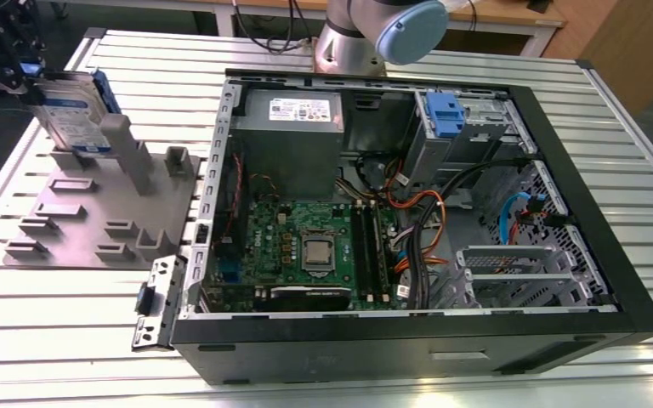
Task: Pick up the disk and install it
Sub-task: 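Pick up the disk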
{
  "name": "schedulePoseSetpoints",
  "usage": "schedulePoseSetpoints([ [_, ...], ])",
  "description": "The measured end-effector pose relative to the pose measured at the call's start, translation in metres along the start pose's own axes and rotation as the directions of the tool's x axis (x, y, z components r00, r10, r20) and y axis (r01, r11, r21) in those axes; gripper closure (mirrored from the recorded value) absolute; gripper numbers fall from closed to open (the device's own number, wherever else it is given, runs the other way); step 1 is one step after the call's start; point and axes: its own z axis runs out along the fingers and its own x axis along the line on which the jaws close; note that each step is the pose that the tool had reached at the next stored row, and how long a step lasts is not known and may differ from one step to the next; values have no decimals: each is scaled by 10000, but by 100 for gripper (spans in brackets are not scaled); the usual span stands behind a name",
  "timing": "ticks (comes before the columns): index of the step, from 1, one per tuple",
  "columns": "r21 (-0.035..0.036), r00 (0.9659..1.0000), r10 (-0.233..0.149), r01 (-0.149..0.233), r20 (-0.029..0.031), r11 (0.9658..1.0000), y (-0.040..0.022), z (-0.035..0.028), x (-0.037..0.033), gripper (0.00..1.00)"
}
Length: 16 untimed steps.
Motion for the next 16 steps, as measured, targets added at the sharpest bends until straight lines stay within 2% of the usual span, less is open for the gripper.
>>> schedulePoseSetpoints([
  [9, -1, 10000, 2, -2, 0, 10000, 0, -11, 0, 64],
  [16, -1, 10000, 1, -1, -1, 10000, 0, -61, -2, 64],
])
